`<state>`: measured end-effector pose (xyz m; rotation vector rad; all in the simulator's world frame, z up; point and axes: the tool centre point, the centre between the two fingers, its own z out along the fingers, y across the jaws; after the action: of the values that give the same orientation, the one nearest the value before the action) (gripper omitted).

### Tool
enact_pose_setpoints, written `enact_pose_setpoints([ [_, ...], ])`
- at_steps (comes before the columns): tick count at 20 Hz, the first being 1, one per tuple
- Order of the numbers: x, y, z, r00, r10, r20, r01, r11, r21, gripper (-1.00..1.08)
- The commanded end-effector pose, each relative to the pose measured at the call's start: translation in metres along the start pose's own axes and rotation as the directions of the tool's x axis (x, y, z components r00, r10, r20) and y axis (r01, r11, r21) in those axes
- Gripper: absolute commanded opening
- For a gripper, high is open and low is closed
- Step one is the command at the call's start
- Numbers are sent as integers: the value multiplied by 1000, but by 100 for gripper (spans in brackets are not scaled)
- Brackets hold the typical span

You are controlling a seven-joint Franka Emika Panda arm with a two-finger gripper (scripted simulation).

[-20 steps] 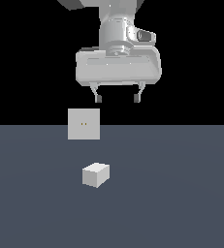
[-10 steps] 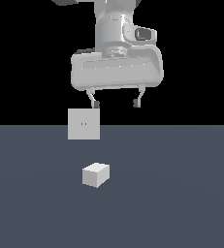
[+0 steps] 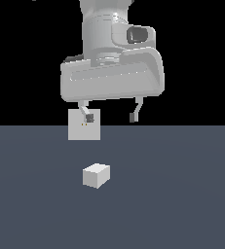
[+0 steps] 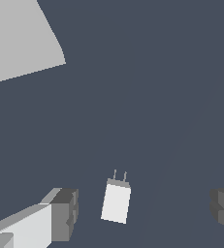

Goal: Plug the charger into the wall socket.

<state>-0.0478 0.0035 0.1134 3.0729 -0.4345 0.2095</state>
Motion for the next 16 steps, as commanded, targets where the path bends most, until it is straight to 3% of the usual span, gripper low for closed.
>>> enact_pose_setpoints([
  [1, -10, -2, 8, 999, 35, -24, -35, 999, -2, 100],
  [16, -41, -12, 40, 980, 166, -113, -169, 986, -12, 100],
])
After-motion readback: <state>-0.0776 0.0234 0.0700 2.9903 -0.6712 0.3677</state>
